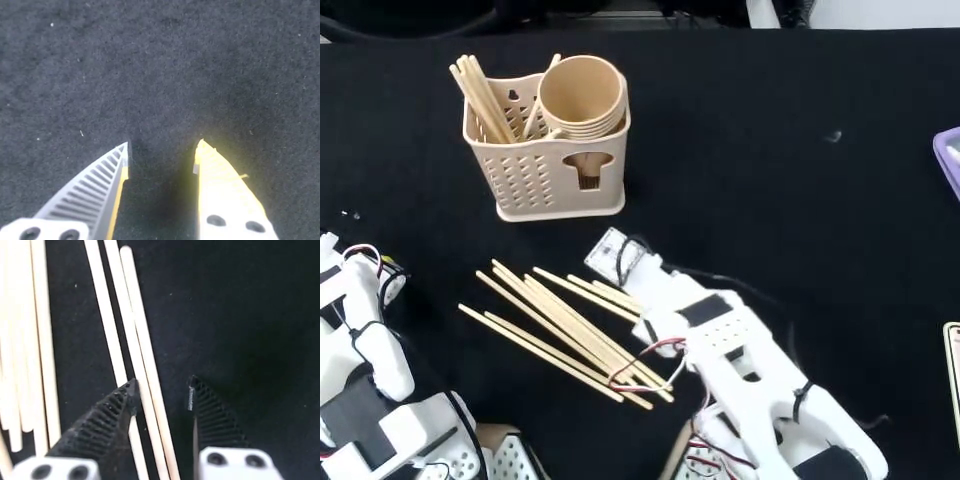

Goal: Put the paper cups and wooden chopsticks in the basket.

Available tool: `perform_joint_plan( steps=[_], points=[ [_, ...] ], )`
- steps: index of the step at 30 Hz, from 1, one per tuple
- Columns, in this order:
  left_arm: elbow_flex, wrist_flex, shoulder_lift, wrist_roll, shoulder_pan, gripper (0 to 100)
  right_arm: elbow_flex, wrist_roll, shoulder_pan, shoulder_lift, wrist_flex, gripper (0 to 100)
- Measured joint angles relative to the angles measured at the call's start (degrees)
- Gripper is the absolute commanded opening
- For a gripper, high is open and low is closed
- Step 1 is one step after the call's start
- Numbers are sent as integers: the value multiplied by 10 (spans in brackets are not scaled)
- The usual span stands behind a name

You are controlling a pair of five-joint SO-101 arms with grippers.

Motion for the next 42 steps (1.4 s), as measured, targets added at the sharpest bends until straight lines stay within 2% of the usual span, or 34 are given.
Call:
perform_joint_plan(
  steps=[12, 16, 23, 25, 28, 29, 38, 42],
  points=[
    [0, 0, 0, 0, 0, 220, -16, -11, -14, 1, 33, 155],
    [0, 0, 0, 0, 0, 220, -22, -12, -14, 50, 2, 155],
    [0, 0, 0, 0, 0, 220, -86, -10, -14, 142, 14, 154],
    [0, 0, 0, 0, 0, 220, -88, -10, -14, 144, 15, 125],
    [0, 0, 0, 0, 0, 220, -88, -10, -13, 144, 13, 4],
    [0, 0, 0, 0, 0, 220, -88, -10, -13, 144, 13, 25],
    [0, 0, 0, 0, 0, 220, -89, -10, -12, 141, 12, 10],
    [0, 0, 0, 0, 0, 220, -87, -10, -15, 74, 61, 10]
  ],
)
